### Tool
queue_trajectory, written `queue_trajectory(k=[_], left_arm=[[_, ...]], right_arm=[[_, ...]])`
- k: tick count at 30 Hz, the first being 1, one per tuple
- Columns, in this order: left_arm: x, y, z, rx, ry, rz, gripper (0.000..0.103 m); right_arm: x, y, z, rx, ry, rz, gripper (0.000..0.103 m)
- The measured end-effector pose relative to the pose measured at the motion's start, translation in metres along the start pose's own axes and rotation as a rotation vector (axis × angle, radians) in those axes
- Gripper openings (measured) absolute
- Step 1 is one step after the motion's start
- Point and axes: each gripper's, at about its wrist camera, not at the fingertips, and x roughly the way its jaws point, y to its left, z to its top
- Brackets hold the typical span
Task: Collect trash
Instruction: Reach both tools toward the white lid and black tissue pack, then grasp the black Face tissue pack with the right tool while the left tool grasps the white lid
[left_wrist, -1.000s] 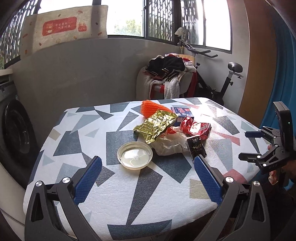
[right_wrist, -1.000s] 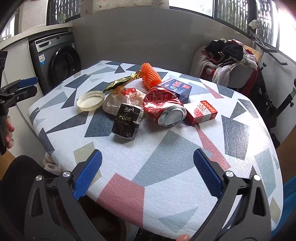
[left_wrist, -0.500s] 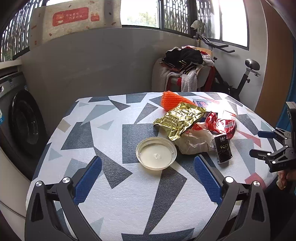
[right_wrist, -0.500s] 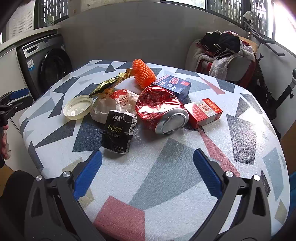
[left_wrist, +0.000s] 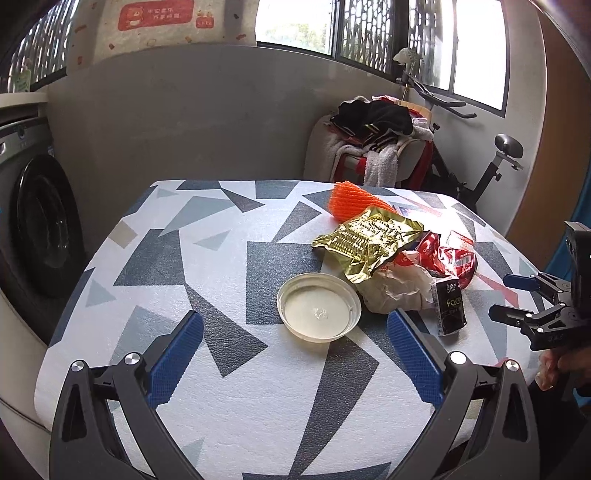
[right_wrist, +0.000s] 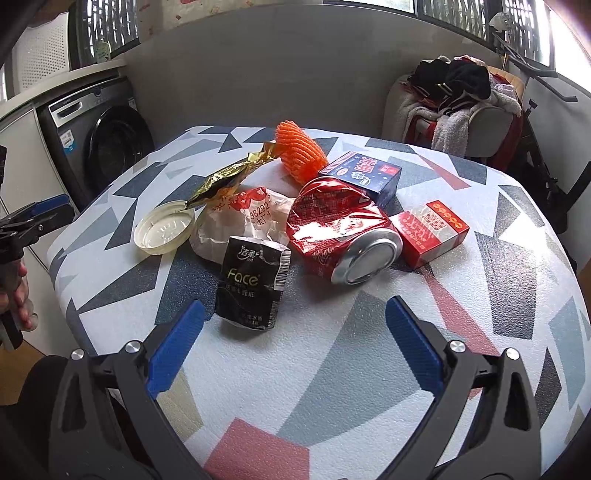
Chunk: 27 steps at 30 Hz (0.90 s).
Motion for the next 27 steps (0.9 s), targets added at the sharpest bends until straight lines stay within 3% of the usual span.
queue_trajectory(k=[11,18,21,24,27], left_arm=[[0.009,0.002,0.001,-0.027,0.026,-0.031,0.097],[0.018,-0.004,-0.001,-0.015,0.052,-0.058,0.097],[0.027,-0.006,0.000,-0.024,0.073,-0.089,0.097],[0.041,-0.009,0.004,-0.018,0.102,-0.117,0.097],[0.062,-0.013,0.006,0.006,0.145,-0.128,0.097]], right_arm=[[0.018,-0.007,0.013,0.126,0.003,0.077,0.091],[0.047,0.009,0.021,0.168,0.070,0.125,0.085],[0.059,0.021,0.021,0.136,0.117,0.095,0.074],[0.064,0.029,0.018,0.102,0.154,0.102,0.043],[0.052,0.029,0.016,0.088,0.118,0.111,0.039]])
